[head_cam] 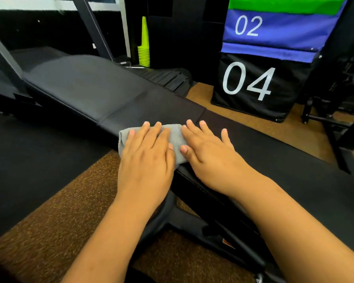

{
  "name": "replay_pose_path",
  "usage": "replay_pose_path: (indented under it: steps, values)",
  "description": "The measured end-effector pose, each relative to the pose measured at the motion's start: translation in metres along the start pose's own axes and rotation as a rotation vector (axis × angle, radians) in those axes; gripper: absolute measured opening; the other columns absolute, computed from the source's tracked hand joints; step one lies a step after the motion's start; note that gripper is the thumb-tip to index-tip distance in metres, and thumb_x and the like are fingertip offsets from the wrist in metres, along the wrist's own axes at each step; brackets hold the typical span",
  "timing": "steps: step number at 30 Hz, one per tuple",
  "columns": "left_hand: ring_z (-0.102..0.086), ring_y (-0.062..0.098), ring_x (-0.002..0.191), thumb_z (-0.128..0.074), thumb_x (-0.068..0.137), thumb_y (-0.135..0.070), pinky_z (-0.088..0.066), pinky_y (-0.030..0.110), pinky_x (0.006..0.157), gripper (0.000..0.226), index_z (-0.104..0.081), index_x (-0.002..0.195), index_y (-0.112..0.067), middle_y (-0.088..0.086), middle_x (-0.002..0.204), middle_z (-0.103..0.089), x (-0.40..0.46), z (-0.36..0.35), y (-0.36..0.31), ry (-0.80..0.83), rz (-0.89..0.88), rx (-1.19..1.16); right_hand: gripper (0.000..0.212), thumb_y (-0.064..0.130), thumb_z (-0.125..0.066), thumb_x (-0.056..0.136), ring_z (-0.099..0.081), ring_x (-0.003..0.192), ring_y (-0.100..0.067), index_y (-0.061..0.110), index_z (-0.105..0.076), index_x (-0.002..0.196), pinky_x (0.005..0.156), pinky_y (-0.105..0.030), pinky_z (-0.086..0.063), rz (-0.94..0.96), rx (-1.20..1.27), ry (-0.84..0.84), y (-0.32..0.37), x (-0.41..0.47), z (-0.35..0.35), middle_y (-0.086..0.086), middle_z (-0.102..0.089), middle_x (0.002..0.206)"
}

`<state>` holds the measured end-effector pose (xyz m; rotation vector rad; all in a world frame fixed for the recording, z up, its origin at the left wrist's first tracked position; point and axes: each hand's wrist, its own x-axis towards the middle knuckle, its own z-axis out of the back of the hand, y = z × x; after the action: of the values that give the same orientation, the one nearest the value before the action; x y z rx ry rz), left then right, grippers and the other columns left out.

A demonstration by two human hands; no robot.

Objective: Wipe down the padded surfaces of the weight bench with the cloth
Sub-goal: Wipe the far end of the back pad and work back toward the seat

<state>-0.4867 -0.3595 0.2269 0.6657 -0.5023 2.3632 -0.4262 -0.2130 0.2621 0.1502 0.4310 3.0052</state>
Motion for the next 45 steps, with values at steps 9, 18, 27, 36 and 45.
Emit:
replay_pose_path:
  steps: [9, 18, 27, 36, 45]
  values:
    - [-0.002, 0.021, 0.151, -0.018, 0.104, -0.038, -0.001, 0.04, 0.119, 0.054, -0.013, 0.156, -0.023, -0.001, 0.164, -0.007, 0.067, -0.023, -0.056, 0.543, -0.151, 0.113, 0.052, 0.038, -0.024, 0.105, 0.007, 0.15, -0.018, 0.022, -0.018, 0.154, 0.119, -0.047, 0.005, -0.254, 0.157, -0.075, -0.056, -0.032, 0.021, 0.006, -0.004, 0.163]
    - [-0.027, 0.024, 0.145, -0.013, 0.1, -0.042, -0.018, 0.041, 0.118, 0.059, -0.036, 0.15, -0.021, 0.002, 0.157, -0.033, -0.019, -0.016, -0.124, 0.485, -0.421, 0.03, 0.048, 0.036, -0.032, 0.104, 0.003, 0.149, -0.01, 0.026, -0.029, 0.151, 0.121, -0.037, 0.003, -0.382, 0.422, -0.257, -0.093, -0.102, 0.033, 0.008, -0.014, 0.162]
    - [-0.003, 0.022, 0.151, -0.016, 0.105, -0.037, -0.005, 0.04, 0.121, 0.052, -0.014, 0.155, -0.021, 0.001, 0.164, -0.007, 0.03, -0.05, -0.161, 0.699, -0.425, 0.029, 0.046, 0.033, -0.032, 0.105, 0.0, 0.15, -0.012, 0.023, -0.032, 0.15, 0.122, -0.037, -0.005, -0.469, 0.492, -0.258, -0.118, -0.142, 0.029, 0.004, -0.019, 0.161]
    - [-0.018, 0.013, 0.147, -0.026, 0.106, -0.028, -0.015, 0.033, 0.119, 0.046, -0.033, 0.151, -0.021, -0.005, 0.159, -0.027, -0.009, -0.036, -0.184, 0.801, -0.471, -0.453, 0.043, 0.03, -0.033, 0.105, -0.013, 0.148, -0.011, 0.02, -0.038, 0.147, 0.116, -0.028, -0.015, -0.45, 0.549, -0.425, -0.118, -0.152, 0.031, 0.003, -0.028, 0.158]
    - [-0.046, 0.0, 0.118, -0.039, 0.102, -0.025, -0.031, 0.014, 0.095, 0.034, -0.062, 0.127, -0.021, -0.015, 0.125, -0.056, -0.007, -0.003, -0.158, 0.328, 0.192, -0.941, 0.051, 0.04, -0.028, 0.104, -0.001, 0.15, -0.022, 0.025, -0.024, 0.153, 0.119, -0.039, -0.002, -0.194, 0.218, -0.122, -0.097, -0.142, -0.015, 0.002, -0.012, 0.163]
